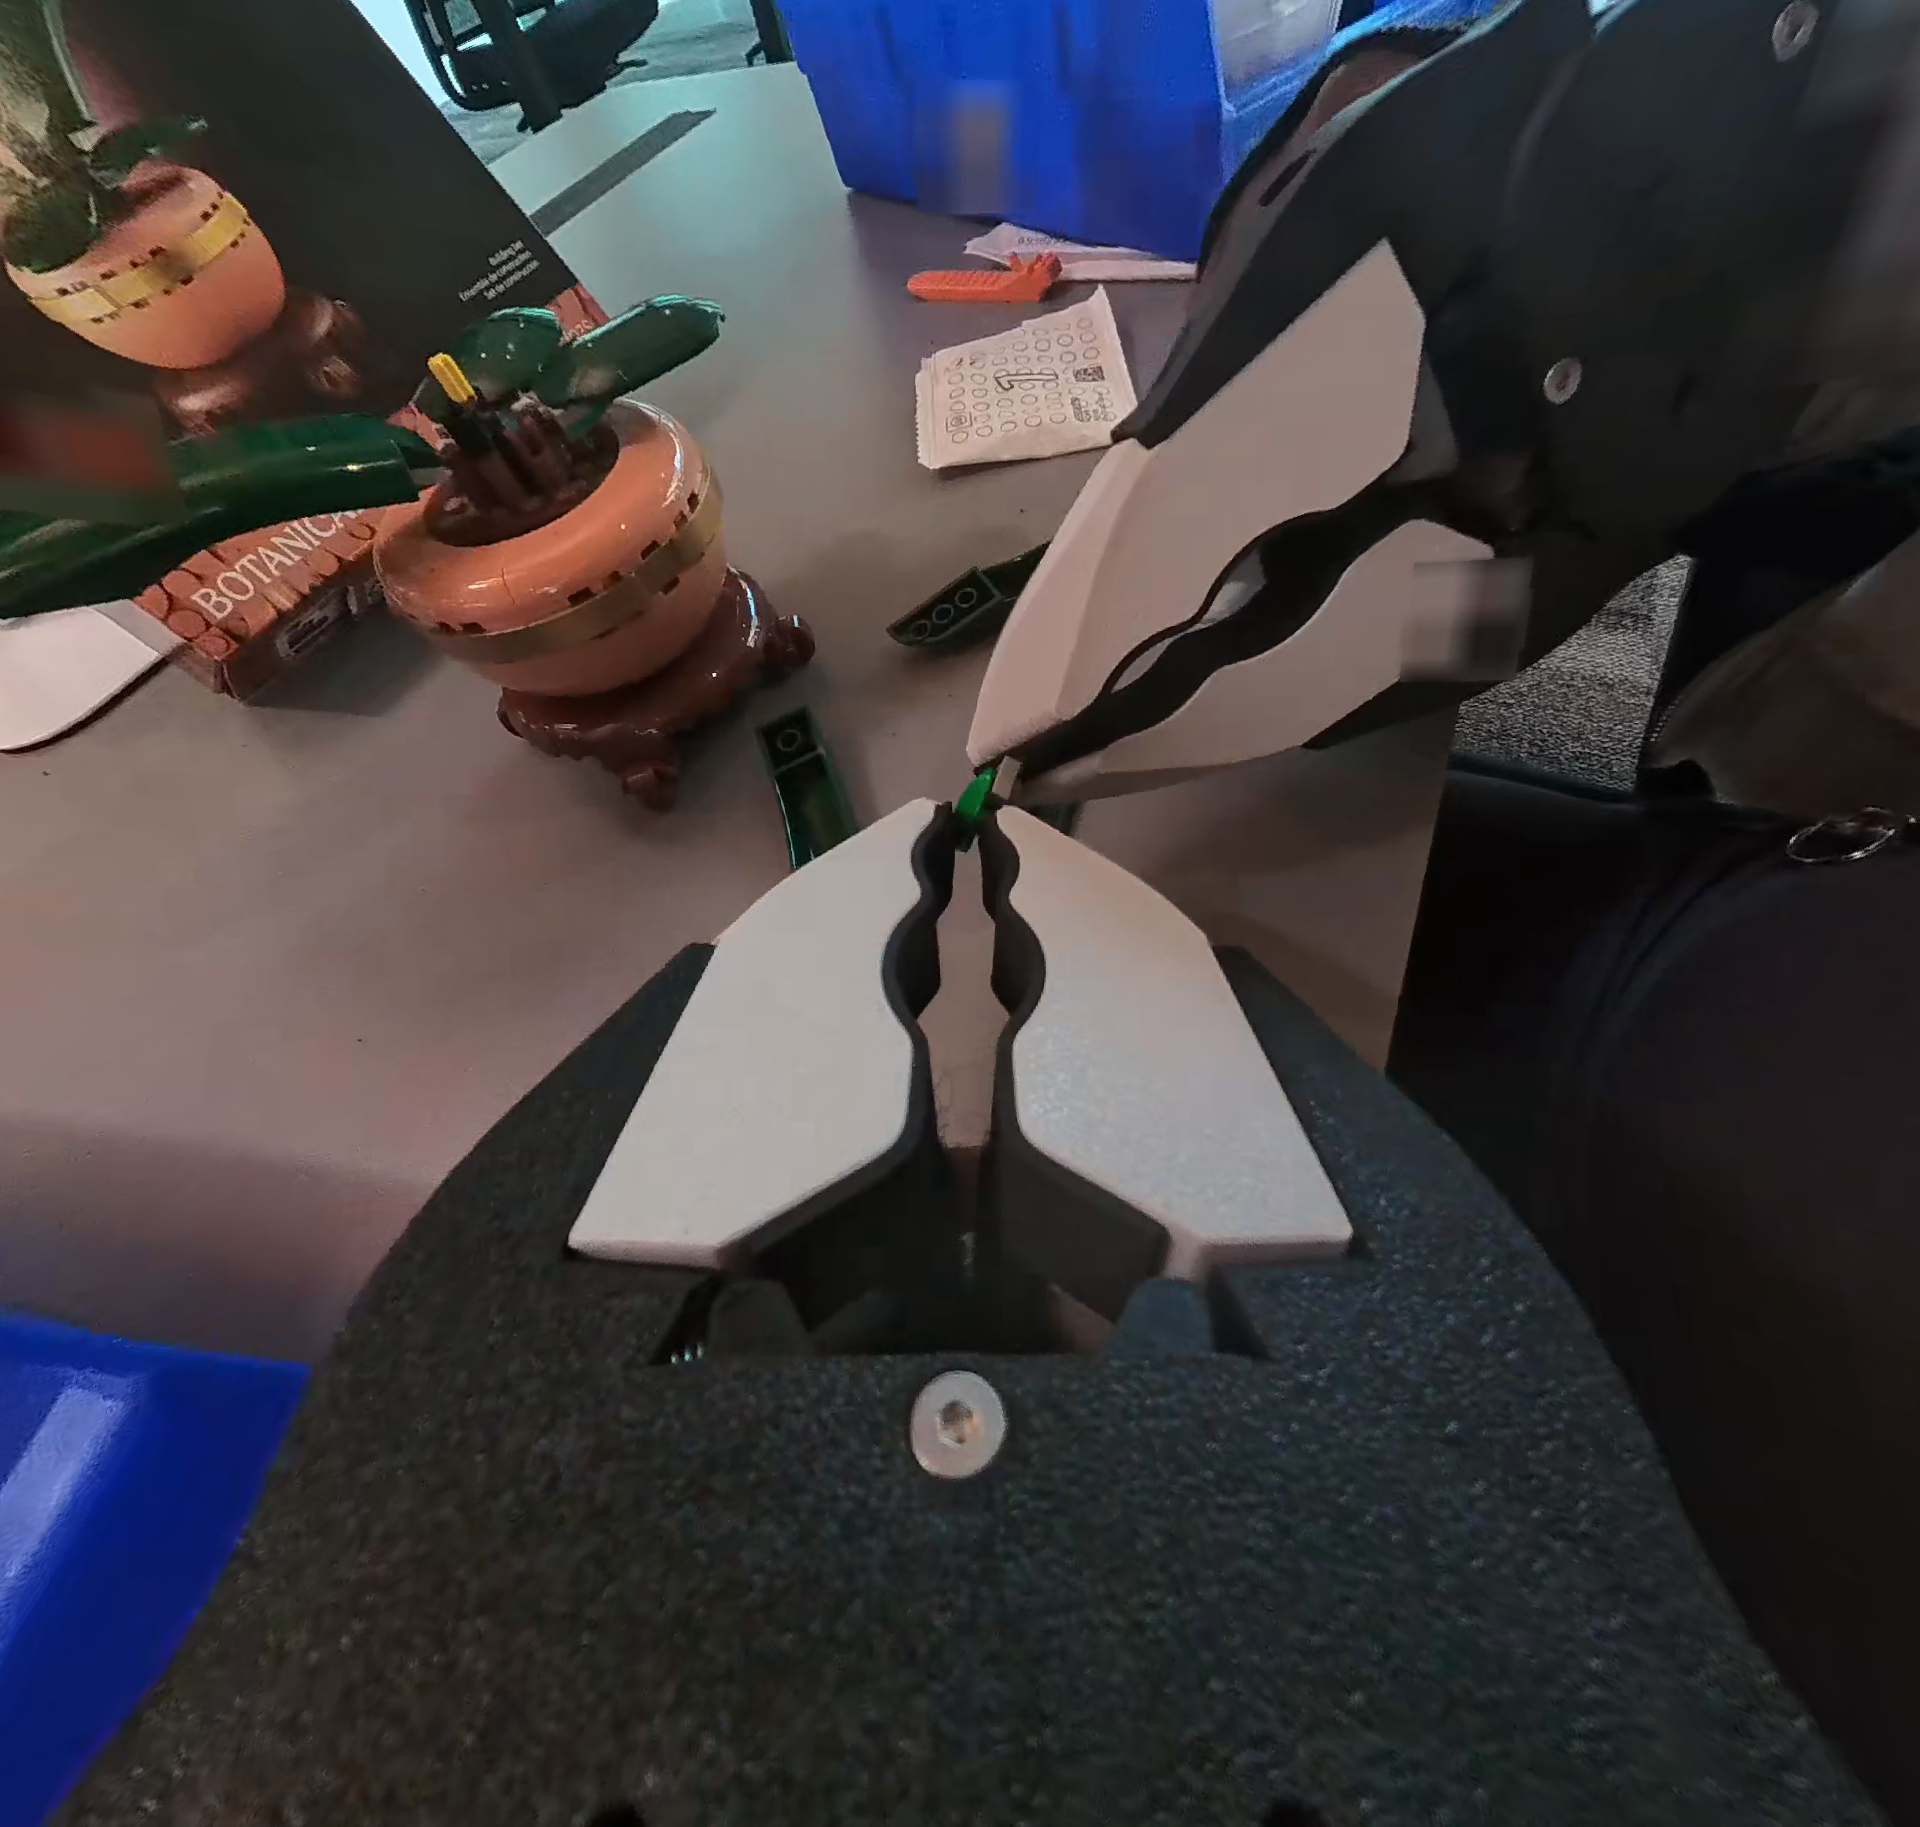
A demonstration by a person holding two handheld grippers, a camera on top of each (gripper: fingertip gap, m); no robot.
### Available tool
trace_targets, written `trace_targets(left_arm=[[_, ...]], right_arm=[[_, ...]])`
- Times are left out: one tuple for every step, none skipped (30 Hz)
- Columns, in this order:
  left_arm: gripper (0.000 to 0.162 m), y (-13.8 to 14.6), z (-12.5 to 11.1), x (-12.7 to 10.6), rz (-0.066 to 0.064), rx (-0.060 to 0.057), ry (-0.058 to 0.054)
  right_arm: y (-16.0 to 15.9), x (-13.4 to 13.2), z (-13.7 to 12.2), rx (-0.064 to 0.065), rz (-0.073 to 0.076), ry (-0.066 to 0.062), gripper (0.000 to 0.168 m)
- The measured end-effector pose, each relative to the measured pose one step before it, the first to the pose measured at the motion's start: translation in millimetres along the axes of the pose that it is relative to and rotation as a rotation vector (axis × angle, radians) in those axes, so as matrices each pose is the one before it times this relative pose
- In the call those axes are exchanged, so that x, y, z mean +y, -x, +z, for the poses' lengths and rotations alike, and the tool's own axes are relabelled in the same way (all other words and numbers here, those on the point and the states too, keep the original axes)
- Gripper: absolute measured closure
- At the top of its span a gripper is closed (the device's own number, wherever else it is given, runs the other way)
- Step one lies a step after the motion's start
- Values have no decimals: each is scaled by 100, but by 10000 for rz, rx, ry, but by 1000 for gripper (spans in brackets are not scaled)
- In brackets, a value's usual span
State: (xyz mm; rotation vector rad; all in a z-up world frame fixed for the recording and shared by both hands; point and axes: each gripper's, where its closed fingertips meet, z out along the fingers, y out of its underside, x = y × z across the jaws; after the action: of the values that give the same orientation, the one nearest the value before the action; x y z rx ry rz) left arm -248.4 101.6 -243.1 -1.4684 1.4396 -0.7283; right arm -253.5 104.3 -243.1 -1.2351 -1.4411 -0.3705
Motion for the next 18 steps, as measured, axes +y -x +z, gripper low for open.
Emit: trace_targets(left_arm=[[158, -28, 25, 27, -42, 32, 30], [158, 12, 17, 29, -33, -1, 19], [158, 70, 28, 3, -1, -75, 10], [158, 100, 55, 49, -13, -82, 52], [159, 119, 45, 59, -77, -53, 60], [159, 159, -2, 3, -129, -35, 6], [160, 830, -126, -190, -210, -519, -172], [161, 1659, -409, -643, -286, -845, -613], [162, 1226, -282, -430, -532, -193, -445], [162, -64, -67, 413, -214, 335, 268], [162, -779, 33, 570, 582, 164, 396], [162, -780, 141, 287, 740, -12, 244], [162, -148, 233, 164, 307, -119, 179], [162, 373, 164, -109, -89, -102, -69], [162, 468, 120, -163, -217, 10, -138], [162, 598, 95, 53, -162, -109, -19], [162, 531, -23, -174, -81, -79, -201], [162, 146, -322, -648, -87, 248, -565]], right_arm=[[5, 12, 11, -60, 64, 19, 164], [20, -2, 27, -2, 50, 5, 164], [-84, 4, 49, 87, -55, 16, 163], [79, 71, 101, -29, 113, 51, 164], [-5, -17, 2, -5, 121, -30, 164], [-71, -99, 5, 41, -7, -35, 164], [346, -235, -72, -267, -93, -78, 167], [2973, -1704, -167, -1646, 355, -842, 168], [2242, -789, 540, -463, -559, -90, 168], [-876, 492, 77, 1141, -1502, 611, 168], [-1663, 1859, -222, 429, 61, 729, 168], [-1479, 1730, -226, -205, 1550, 187, 168], [-1187, 849, -237, -25, 873, -84, 168], [-486, 411, -36, 170, -197, 73, 168], [239, 391, 206, -17, -266, 247, 168], [436, -15, 222, -80, -84, -71, 168], [238, 253, 215, -42, -20, 46, 168], [-229, 542, 12, 258, -87, 199, 168]])
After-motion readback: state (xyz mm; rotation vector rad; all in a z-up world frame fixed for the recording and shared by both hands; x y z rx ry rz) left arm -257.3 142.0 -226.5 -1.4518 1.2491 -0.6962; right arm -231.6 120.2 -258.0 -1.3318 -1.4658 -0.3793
